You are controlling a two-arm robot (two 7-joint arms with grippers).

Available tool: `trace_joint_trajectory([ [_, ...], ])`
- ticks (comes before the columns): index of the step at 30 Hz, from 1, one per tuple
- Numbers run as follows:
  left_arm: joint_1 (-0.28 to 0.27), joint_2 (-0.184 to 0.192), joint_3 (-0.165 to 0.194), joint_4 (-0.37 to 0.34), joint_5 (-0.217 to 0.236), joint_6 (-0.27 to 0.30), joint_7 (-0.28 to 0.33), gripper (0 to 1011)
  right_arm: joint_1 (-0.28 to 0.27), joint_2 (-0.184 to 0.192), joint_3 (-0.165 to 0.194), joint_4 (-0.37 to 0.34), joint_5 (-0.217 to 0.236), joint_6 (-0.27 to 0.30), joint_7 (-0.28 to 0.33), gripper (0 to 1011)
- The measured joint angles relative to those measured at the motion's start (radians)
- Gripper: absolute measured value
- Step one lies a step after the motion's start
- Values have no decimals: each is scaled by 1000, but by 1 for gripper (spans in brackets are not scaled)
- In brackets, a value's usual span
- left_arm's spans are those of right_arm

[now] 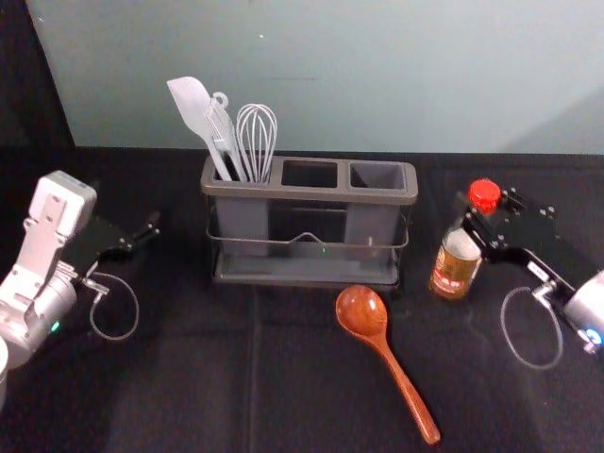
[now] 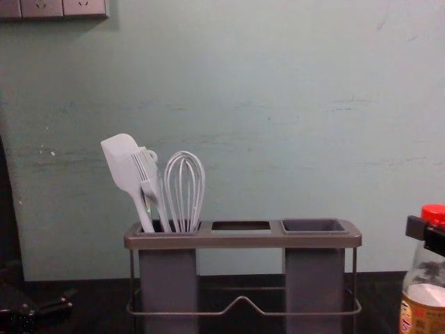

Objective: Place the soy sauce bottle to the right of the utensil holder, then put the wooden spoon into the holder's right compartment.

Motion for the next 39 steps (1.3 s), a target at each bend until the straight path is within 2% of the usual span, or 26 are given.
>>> trace_joint_trajectory([
  [14, 0, 0, 0, 0, 0, 0, 0, 1005, 123, -89, -43, 155, -9, -1, -21, 383],
  [24, 0, 0, 0, 0, 0, 0, 0, 1005, 159, -127, -50, 211, -18, -16, -32, 383],
  [31, 0, 0, 0, 0, 0, 0, 0, 1005, 161, -134, -49, 217, -24, -20, -33, 385],
  [36, 0, 0, 0, 0, 0, 0, 0, 1005, 157, -135, -45, 214, -25, -22, -35, 503],
  [39, 0, 0, 0, 0, 0, 0, 0, 1005, 151, -135, -39, 203, -26, -25, -37, 607],
])
